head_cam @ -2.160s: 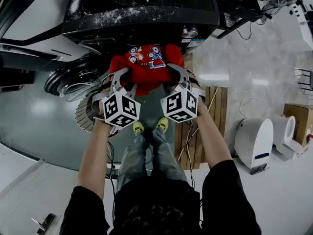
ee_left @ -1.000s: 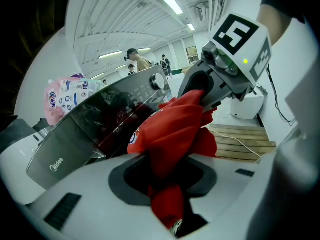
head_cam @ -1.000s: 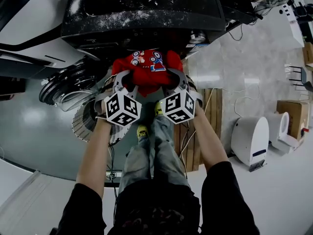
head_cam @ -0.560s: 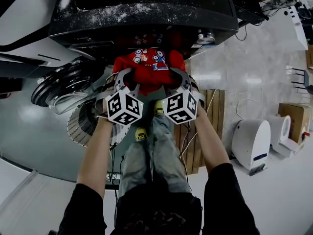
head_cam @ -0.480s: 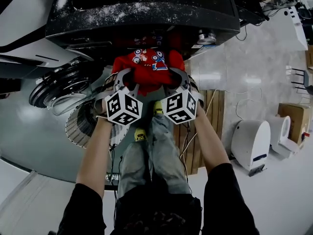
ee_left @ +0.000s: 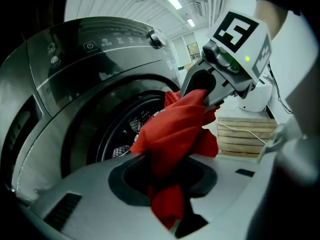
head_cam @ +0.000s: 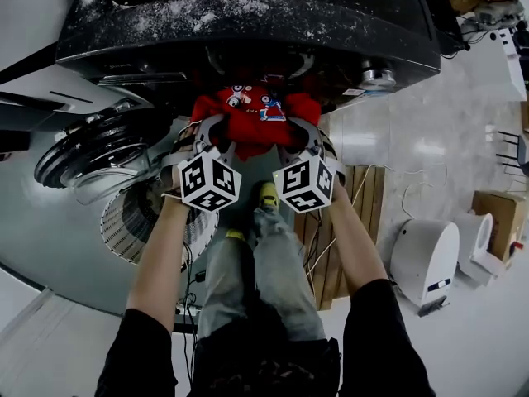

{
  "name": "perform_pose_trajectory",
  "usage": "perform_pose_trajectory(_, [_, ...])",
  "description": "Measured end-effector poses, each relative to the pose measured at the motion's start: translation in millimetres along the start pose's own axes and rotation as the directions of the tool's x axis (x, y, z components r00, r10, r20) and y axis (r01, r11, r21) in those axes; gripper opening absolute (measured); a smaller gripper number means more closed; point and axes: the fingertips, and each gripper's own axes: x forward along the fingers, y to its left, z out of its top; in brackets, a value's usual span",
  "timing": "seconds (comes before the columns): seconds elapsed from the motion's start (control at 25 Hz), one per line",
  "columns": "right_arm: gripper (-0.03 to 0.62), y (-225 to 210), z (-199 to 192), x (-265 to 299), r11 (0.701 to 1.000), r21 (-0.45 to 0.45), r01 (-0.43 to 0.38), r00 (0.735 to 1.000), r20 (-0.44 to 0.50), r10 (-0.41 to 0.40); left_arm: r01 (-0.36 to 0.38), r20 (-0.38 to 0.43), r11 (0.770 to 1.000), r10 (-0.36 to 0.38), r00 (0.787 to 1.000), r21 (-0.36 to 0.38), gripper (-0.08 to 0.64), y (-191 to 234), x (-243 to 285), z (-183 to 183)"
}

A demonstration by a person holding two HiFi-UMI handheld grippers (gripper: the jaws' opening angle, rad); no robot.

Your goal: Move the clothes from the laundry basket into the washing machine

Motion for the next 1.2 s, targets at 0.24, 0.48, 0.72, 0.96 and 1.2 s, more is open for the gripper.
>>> perform_pose_trajectory(0.24, [0.106,-1,-12,37,1.0,-0.017,0.004,1.0,0.023,-0.003,-0.046,0.004,0.999,0.046,0.999,-0.005,0.129,9,30,-18])
perform_pose_trajectory(0.48, [0.101,-3,-24,77,0.998,-0.038,0.051,0.997,0.059,-0.048,-0.107,0.032,0.994,0.108,0.994,-0.029,0.127,16,65,-39])
perform_pose_trajectory(0.72, [0.101,-14,-34,123,0.989,-0.093,0.117,0.989,0.107,-0.107,-0.188,0.06,0.982,0.19,0.98,-0.035,0.127,29,108,-57])
perform_pose_trajectory(0.96, [0.098,-23,-36,159,0.979,-0.067,0.194,0.97,0.161,-0.181,-0.272,0.082,0.961,0.275,0.958,-0.052,0.127,53,147,-61])
perform_pose_trajectory(1.2, [0.098,-24,-28,184,0.969,-0.09,0.231,0.957,0.203,-0.209,-0.319,0.091,0.943,0.328,0.94,-0.097,0.127,70,163,-72])
